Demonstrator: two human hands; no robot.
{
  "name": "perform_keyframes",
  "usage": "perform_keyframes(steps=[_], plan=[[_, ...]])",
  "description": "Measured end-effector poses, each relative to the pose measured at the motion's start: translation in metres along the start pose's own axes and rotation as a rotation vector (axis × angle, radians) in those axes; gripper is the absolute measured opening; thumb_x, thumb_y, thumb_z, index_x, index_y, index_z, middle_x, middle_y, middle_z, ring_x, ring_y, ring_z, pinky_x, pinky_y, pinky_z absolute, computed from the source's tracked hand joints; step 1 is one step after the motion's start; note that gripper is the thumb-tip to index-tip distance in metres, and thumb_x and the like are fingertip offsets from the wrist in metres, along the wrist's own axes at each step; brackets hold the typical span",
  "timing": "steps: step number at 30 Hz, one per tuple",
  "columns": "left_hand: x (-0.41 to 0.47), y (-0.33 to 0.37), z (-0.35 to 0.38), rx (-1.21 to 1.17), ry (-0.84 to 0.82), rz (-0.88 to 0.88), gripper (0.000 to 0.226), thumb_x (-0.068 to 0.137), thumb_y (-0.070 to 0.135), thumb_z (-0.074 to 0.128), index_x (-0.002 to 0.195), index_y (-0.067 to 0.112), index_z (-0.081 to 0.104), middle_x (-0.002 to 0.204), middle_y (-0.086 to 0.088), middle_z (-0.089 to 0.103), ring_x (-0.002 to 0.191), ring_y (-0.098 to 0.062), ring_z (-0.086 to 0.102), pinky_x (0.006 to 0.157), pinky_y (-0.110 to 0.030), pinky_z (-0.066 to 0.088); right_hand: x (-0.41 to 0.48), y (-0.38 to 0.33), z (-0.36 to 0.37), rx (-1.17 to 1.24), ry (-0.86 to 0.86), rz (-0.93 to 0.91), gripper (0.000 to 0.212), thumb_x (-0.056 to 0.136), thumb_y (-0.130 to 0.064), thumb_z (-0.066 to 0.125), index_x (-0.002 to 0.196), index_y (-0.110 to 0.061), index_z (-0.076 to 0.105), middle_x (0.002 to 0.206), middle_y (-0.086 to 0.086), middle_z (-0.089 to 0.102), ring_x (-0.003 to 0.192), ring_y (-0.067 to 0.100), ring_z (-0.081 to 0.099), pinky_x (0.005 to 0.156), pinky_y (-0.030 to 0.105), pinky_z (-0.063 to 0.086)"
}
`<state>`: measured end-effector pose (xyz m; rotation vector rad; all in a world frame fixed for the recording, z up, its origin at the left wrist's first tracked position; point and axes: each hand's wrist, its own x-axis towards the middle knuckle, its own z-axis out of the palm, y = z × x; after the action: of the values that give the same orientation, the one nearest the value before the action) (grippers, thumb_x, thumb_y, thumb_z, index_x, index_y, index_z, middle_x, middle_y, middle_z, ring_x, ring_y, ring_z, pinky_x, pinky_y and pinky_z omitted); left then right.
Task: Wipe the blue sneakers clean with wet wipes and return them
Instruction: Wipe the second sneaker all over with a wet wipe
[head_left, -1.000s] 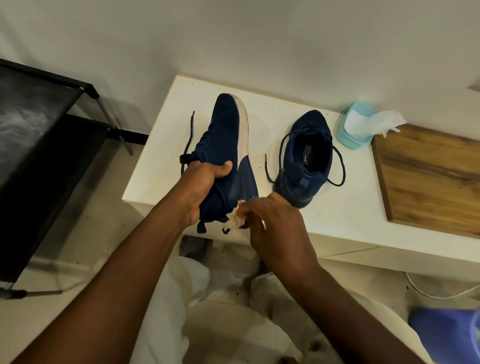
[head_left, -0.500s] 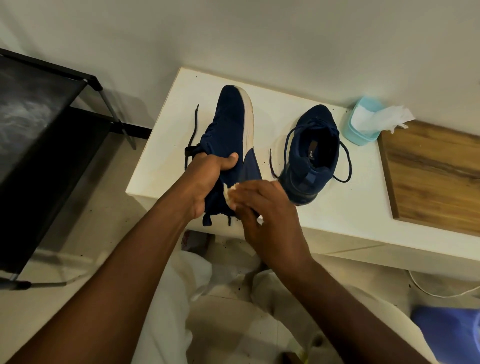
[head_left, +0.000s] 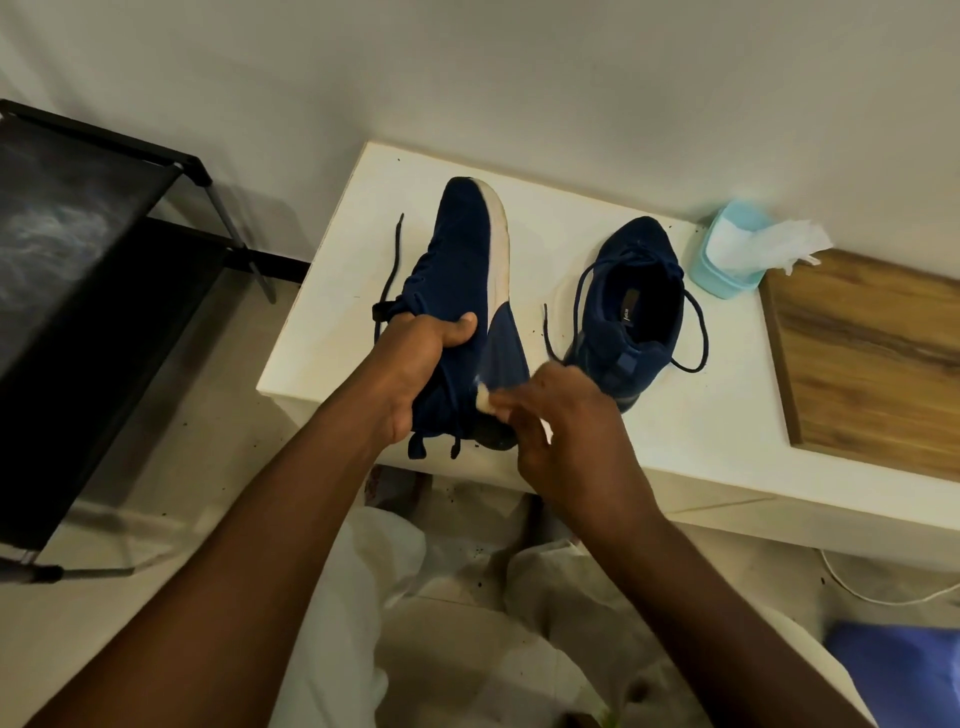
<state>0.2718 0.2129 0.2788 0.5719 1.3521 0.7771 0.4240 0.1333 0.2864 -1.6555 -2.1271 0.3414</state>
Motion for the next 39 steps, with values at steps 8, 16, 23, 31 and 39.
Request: perform_keyframes(steps=[8,16,23,31,39], plan=[[-0.001,0.000,0.005,0.012,-0.007,0.006,0.023,0.091,0.027,0.073,0.110,0.016,0.062,0.102,-0.006,0.071,0.091,-0.026,0.069,0.070,-0.034,0.055,0.066,0.017,0.005,-0.026,0.050,0.130,0.023,0.094,-0.008,0.059,0.108,-0.015,0.076,0.096,0.009,0.065,0.088,0.025,0.061,0.073,0.025,0.045],[-0.001,0.001,0.000,-0.011,0.001,-0.040,0.027,0.090,0.028,0.074,0.112,0.019,0.060,0.104,-0.007,0.072,0.092,-0.031,0.070,0.072,-0.040,0.058,0.005,0.011,-0.007,-0.116,-0.194,-0.042,0.032,0.085,-0.008,0.070,0.109,-0.028,0.075,0.100,-0.004,0.060,0.089,0.010,0.047,0.070,0.023,0.046],[-0.003,0.001,0.003,0.023,0.008,-0.035,0.030,0.090,0.028,0.073,0.114,0.015,0.062,0.103,-0.007,0.071,0.091,-0.027,0.069,0.071,-0.036,0.055,0.068,0.022,0.005,-0.107,-0.045,0.089,0.026,0.091,-0.006,0.061,0.109,-0.020,0.075,0.098,0.003,0.062,0.088,0.020,0.060,0.072,0.023,0.046],[-0.005,0.001,0.002,0.033,0.051,-0.050,0.039,0.091,0.029,0.071,0.124,0.013,0.056,0.103,-0.009,0.069,0.090,-0.030,0.067,0.066,-0.037,0.054,0.038,0.007,-0.002,-0.132,-0.156,-0.002,0.029,0.088,-0.009,0.067,0.114,-0.022,0.072,0.107,-0.001,0.062,0.097,0.017,0.051,0.075,0.023,0.039],[-0.007,0.005,0.003,0.009,0.023,-0.063,0.024,0.091,0.022,0.071,0.111,0.013,0.062,0.101,-0.010,0.071,0.090,-0.029,0.069,0.070,-0.035,0.055,0.104,0.025,0.017,-0.099,0.075,0.018,0.027,0.089,0.001,0.056,0.103,-0.013,0.074,0.093,0.007,0.064,0.091,0.024,0.056,0.072,0.030,0.045]])
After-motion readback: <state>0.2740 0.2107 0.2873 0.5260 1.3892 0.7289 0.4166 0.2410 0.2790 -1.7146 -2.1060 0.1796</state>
